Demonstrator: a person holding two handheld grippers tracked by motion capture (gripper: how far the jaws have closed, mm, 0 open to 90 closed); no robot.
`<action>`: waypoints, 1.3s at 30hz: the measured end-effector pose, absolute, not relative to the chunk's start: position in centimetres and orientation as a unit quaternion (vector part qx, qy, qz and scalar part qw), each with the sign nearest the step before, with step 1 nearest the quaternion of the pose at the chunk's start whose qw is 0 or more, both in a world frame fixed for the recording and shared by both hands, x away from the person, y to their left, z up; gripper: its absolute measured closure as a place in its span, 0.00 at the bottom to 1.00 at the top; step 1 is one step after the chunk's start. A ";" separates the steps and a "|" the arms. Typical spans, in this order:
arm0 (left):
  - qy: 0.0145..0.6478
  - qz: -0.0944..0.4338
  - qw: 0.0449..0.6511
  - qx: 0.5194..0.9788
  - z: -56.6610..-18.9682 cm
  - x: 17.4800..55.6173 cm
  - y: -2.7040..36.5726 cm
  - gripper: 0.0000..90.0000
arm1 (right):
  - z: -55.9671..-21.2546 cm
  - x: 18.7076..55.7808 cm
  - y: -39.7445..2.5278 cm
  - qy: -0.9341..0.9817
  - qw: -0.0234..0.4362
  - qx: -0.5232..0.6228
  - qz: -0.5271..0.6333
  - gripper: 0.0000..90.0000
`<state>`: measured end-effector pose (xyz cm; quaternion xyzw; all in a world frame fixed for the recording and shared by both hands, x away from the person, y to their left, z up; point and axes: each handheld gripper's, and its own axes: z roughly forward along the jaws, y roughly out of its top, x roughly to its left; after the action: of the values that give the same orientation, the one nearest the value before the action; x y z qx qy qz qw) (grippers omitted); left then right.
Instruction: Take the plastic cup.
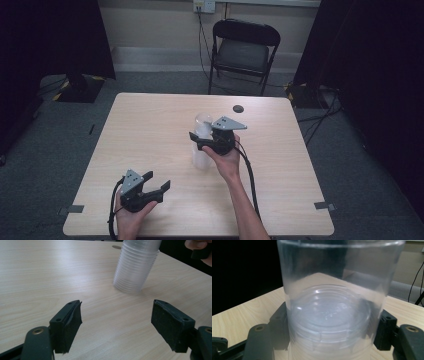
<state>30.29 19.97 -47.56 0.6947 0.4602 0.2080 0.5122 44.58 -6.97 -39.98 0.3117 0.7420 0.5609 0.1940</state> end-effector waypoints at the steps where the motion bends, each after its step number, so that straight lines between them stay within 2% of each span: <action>1: 0.461 0.207 0.511 0.695 -47.6 30.3 20.0 0.27 | -40.0 44.6 -7.0 0.743 0.192 0.311 0.561 0.35; 17: 0.448 0.210 0.503 0.709 -47.2 30.7 19.1 0.28 | -38.4 44.6 -7.6 0.727 0.191 0.308 0.583 0.35; 19: 0.448 0.210 0.504 0.707 -47.2 30.7 19.1 0.28 | -38.3 44.7 -7.7 0.721 0.176 0.310 0.594 0.36; 25: 0.448 0.209 0.505 0.707 -47.2 30.6 19.1 0.28 | -37.8 44.6 -7.8 0.716 0.174 0.306 0.602 0.37; 39: 0.444 0.204 0.513 0.706 -47.1 30.6 18.9 0.32 | -35.7 44.2 -8.6 0.696 0.171 0.308 0.626 0.39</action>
<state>30.60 18.93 -47.11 0.7059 0.4436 0.2036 0.5134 44.20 -8.57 -35.74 0.3083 0.6956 0.6260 0.1711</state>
